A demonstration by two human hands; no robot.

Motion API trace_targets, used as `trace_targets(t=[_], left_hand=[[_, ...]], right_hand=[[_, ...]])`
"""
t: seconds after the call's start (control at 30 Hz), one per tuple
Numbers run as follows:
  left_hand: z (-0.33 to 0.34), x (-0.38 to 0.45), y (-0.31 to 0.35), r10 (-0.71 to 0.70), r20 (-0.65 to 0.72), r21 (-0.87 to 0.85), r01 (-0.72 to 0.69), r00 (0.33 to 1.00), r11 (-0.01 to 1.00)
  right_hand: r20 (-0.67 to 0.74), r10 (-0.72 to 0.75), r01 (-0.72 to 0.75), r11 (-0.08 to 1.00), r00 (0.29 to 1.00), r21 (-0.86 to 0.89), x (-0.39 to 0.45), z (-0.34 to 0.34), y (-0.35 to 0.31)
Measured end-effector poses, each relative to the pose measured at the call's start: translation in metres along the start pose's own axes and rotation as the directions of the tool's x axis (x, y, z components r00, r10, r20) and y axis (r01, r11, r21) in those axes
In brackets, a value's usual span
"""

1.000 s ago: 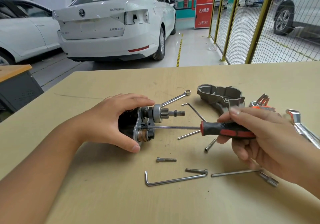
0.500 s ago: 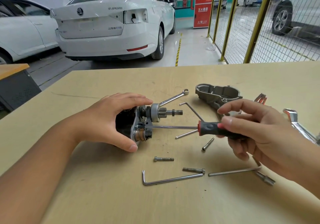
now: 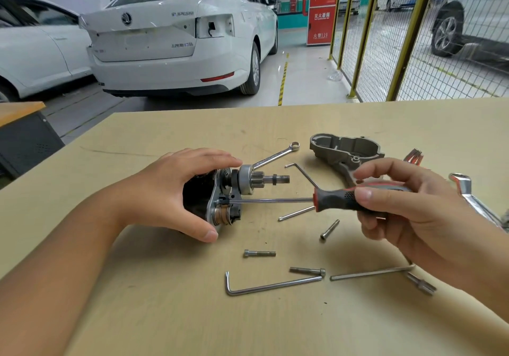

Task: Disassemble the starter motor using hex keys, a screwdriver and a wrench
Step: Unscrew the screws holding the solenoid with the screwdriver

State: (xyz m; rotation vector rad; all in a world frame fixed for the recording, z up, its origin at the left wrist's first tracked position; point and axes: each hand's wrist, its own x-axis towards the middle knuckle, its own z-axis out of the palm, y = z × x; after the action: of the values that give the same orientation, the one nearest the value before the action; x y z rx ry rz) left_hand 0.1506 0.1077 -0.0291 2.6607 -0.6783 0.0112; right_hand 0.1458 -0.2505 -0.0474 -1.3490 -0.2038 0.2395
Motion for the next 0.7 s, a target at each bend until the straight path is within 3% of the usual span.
trace_targets(t=[0.1, 0.27, 0.5, 0.7], left_hand=[[-0.0004, -0.0002, 0.0001, 0.005, 0.002, 0.001, -0.005, 1.000, 1.000], [-0.0001, -0.0002, -0.0006, 0.014, -0.001, 0.008, -0.014, 1.000, 1.000], [0.0000, -0.0012, -0.0002, 0.000, 0.003, 0.000, 0.000, 1.000, 1.000], [0.0004, -0.0008, -0.0003, -0.012, 0.001, 0.006, 0.012, 1.000, 1.000]], right_hand=[[-0.009, 0.024, -0.023, 1.000, 1.000, 0.009, 0.0000, 0.0014, 0.0036], [-0.041, 0.055, -0.060, 0.991, 0.998, -0.122, -0.0011, 0.0053, 0.0025], [0.017, 0.005, -0.005, 1.000, 1.000, -0.012, -0.0012, 0.0005, 0.0053], [0.003, 0.090, -0.088, 0.981, 0.996, -0.174, 0.0000, 0.0035, -0.0004]])
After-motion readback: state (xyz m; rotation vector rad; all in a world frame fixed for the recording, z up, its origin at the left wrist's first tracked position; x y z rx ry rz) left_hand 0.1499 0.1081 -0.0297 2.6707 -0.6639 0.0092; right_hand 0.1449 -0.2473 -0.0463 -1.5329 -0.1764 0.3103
